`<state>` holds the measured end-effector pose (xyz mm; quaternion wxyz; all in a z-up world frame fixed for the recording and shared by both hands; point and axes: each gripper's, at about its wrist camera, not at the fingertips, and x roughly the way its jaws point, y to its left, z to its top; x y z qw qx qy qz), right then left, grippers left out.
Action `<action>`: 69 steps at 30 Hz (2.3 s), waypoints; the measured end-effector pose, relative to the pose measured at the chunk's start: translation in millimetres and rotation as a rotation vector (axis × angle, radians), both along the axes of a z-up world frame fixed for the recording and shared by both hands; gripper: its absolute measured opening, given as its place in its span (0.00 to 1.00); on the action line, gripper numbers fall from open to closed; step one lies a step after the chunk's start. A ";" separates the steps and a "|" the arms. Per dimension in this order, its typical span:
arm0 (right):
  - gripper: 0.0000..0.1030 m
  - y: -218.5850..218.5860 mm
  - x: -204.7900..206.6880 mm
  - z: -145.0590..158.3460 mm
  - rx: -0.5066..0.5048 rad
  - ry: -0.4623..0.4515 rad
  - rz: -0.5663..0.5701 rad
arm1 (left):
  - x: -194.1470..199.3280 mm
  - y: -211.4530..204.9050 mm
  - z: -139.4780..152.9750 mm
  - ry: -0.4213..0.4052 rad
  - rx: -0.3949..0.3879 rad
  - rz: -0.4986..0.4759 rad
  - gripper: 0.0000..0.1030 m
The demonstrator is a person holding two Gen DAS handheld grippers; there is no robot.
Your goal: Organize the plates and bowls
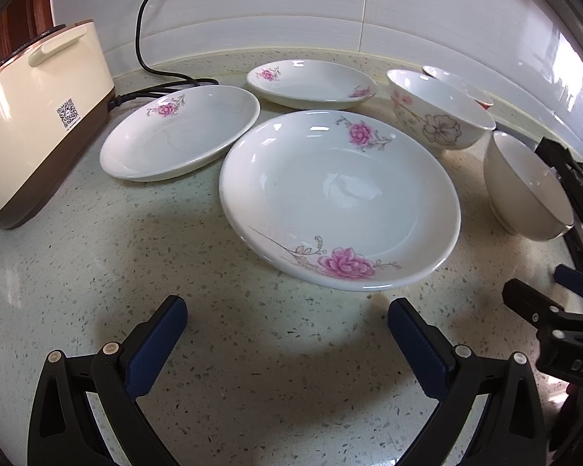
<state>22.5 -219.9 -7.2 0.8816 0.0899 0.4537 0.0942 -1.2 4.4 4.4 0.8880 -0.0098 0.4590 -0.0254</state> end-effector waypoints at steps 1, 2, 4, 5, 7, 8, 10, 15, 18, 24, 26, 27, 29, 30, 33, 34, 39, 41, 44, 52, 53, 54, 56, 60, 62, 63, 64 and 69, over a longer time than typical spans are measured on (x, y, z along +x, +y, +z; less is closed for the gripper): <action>1.00 2.8 -0.2 1.0 0.074 -0.011 0.023 | -0.5 4.0 1.5 -0.006 -0.029 0.005 1.00; 1.00 5.6 0.2 1.5 0.106 -0.017 0.034 | -0.6 8.9 2.4 -0.012 -0.064 0.015 1.00; 0.97 12.8 4.3 1.7 0.163 -0.030 0.053 | 0.1 15.9 4.2 -0.029 -0.111 0.026 1.00; 0.95 17.1 5.8 1.3 0.186 -0.033 0.059 | 0.6 18.2 4.7 -0.037 -0.121 0.033 1.00; 0.88 21.5 11.3 0.1 0.223 -0.030 0.062 | 2.3 18.6 6.5 -0.058 -0.138 0.047 1.00; 0.88 23.2 14.6 -0.1 0.243 -0.029 0.063 | 3.5 20.0 7.5 -0.067 -0.144 0.056 1.00; 0.88 25.8 21.4 -1.2 0.262 -0.030 0.067 | 2.0 21.7 9.5 -0.072 -0.155 0.047 1.00; 0.74 37.3 40.8 -1.9 0.292 -0.021 0.067 | 2.0 30.4 10.6 -0.094 -0.197 0.059 1.00; 0.64 41.5 45.0 -2.9 0.306 -0.017 0.079 | 12.2 35.9 8.4 -0.084 -0.218 0.085 0.93; 0.29 40.0 47.2 -10.3 0.344 0.013 0.110 | 28.6 34.1 6.5 -0.074 -0.197 0.109 0.81; 0.26 38.8 45.9 -10.6 0.351 0.010 0.111 | 31.0 31.5 6.6 -0.080 -0.162 0.120 0.65; 0.25 39.5 45.2 -10.3 0.350 0.008 0.115 | 32.3 29.5 6.7 -0.083 -0.144 0.122 0.51; 0.25 40.1 41.2 -8.5 0.341 -0.006 0.129 | 31.7 29.4 6.8 -0.090 -0.167 0.104 0.27; 0.25 40.6 39.1 -7.3 0.338 -0.018 0.136 | 30.5 30.0 7.1 -0.090 -0.183 0.110 0.23; 0.24 44.5 33.3 -1.4 0.336 -0.064 0.167 | 25.9 33.4 6.1 -0.087 -0.187 0.130 0.22; 0.24 46.3 30.7 -0.2 0.331 -0.075 0.179 | 22.2 36.1 6.1 -0.088 -0.199 0.135 0.22; 0.24 54.7 14.9 5.6 0.314 -0.136 0.226 | 2.3 43.1 15.2 -0.119 -0.194 0.153 0.22; 0.24 57.6 8.8 6.2 0.317 -0.142 0.238 | -4.9 43.7 20.0 -0.134 -0.180 0.157 0.22; 0.24 63.7 0.4 7.5 0.317 -0.148 0.255 | -17.9 46.6 26.5 -0.153 -0.158 0.167 0.22; 0.24 90.1 -24.1 10.9 0.309 -0.142 0.304 | -50.3 68.2 32.0 -0.172 -0.154 0.209 0.22; 0.24 94.9 -27.4 11.4 0.306 -0.141 0.312 | -54.6 71.4 32.8 -0.177 -0.151 0.216 0.22; 0.24 99.1 -30.0 11.8 0.303 -0.142 0.318 | -60.1 76.2 34.0 -0.184 -0.145 0.226 0.22; 0.24 107.8 -36.4 12.2 0.302 -0.143 0.330 | -67.1 82.6 36.0 -0.194 -0.140 0.239 0.22; 0.24 126.7 -44.1 12.4 0.298 -0.140 0.351 | -81.0 99.6 38.5 -0.208 -0.143 0.270 0.22; 0.24 137.6 -45.9 12.5 0.295 -0.138 0.360 | -86.5 106.4 38.8 -0.214 -0.140 0.281 0.22; 0.24 141.4 -47.5 12.9 0.295 -0.138 0.364 | -89.2 110.7 38.8 -0.216 -0.139 0.288 0.22; 0.24 145.4 -49.0 12.6 0.295 -0.135 0.368 | -91.2 114.0 38.6 -0.217 -0.139 0.293 0.22; 0.24 170.3 -52.2 12.5 0.278 -0.126 0.398 | -102.7 137.6 34.9 -0.223 -0.156 0.331 0.22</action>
